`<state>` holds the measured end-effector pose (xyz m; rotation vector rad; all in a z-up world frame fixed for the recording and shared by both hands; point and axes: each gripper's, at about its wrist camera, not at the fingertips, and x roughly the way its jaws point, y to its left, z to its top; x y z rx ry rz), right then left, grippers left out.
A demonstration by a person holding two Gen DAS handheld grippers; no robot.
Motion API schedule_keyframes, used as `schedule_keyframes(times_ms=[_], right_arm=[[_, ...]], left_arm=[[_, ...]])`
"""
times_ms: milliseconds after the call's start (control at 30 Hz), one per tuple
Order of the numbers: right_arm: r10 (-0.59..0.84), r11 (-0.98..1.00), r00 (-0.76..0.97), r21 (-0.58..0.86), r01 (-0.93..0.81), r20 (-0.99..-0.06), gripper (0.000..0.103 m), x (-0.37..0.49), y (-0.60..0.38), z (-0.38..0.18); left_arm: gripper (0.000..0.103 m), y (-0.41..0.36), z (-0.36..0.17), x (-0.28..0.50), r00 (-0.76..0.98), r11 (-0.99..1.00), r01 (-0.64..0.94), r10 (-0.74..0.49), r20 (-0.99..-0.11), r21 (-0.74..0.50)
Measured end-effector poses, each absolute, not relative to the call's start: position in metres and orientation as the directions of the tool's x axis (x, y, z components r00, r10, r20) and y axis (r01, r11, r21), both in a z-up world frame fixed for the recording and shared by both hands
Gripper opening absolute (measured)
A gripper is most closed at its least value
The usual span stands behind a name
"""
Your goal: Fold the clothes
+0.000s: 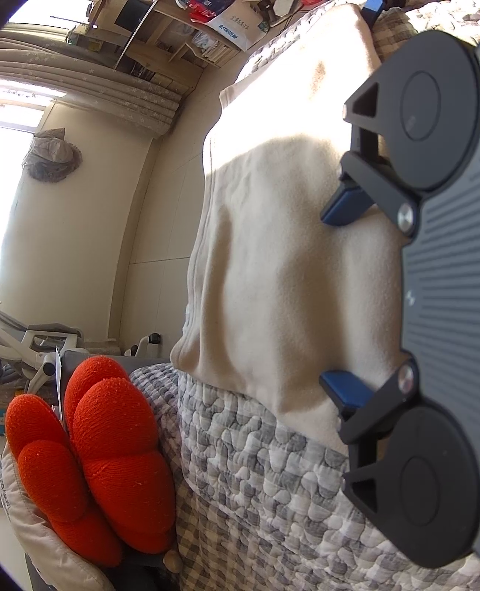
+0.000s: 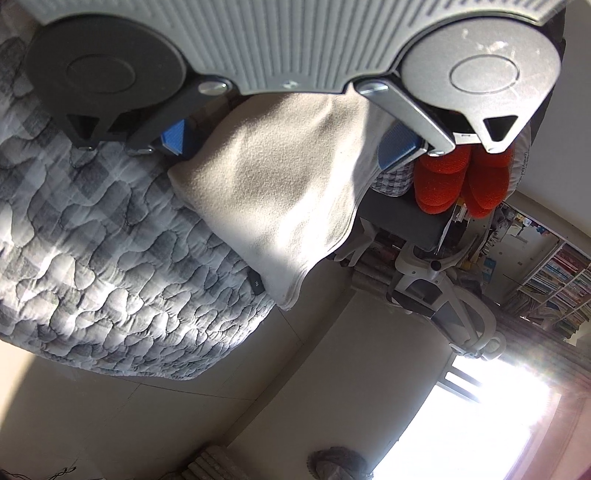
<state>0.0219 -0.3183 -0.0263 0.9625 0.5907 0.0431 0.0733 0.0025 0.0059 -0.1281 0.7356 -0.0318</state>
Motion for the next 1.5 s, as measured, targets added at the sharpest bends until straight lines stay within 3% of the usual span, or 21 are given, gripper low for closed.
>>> schedule_keyframes(times_ms=[133,267,700,800,900,933,967,1200,1367,1500], right_arm=[[0.285,0.513,0.866,0.829,0.224,-0.410,0.092,0.020,-0.328,-0.029],[0.286,0.489,0.881,0.848,0.204,-0.377,0.092,0.016,-0.332,-0.027],[0.267,0.550,0.861,0.802,0.233,-0.434,0.084,0.015,-0.329,-0.030],[0.262,0.589,0.851,0.774,0.233,-0.456,0.065,0.019,-0.323,-0.030],[0.239,0.616,0.843,0.746,0.252,-0.482,0.040,0.021,-0.320,-0.034],[0.224,0.638,0.838,0.725,0.259,-0.497,0.025,0.022,-0.319,-0.033],[0.214,0.652,0.838,0.712,0.261,-0.503,0.019,0.022,-0.318,-0.032],[0.165,0.807,0.887,0.576,0.129,-0.431,0.016,0.020,-0.286,0.003],[0.165,0.739,0.850,0.633,0.230,-0.500,0.017,0.029,-0.300,-0.020],[0.194,0.649,0.844,0.711,0.271,-0.500,0.017,0.027,-0.318,-0.033]], left_arm=[[0.087,0.003,0.005,0.074,0.740,0.991,-0.015,-0.078,-0.668,-0.132],[0.087,0.004,0.006,0.074,0.738,0.991,-0.014,-0.082,-0.670,-0.136],[0.088,0.007,0.006,0.075,0.733,0.989,-0.010,-0.095,-0.674,-0.150],[0.088,0.006,0.006,0.075,0.732,0.989,-0.013,-0.090,-0.675,-0.147],[0.088,0.005,0.006,0.075,0.732,0.989,-0.014,-0.090,-0.675,-0.146],[0.088,0.006,0.006,0.076,0.732,0.989,-0.013,-0.092,-0.675,-0.148],[0.088,0.007,0.006,0.076,0.731,0.988,-0.012,-0.096,-0.675,-0.153],[0.090,0.009,0.007,0.077,0.728,0.985,-0.013,-0.109,-0.677,-0.173],[0.091,0.012,0.007,0.078,0.725,0.982,-0.013,-0.121,-0.678,-0.190],[0.091,0.025,0.009,0.081,0.717,0.966,-0.023,-0.164,-0.678,-0.259]])
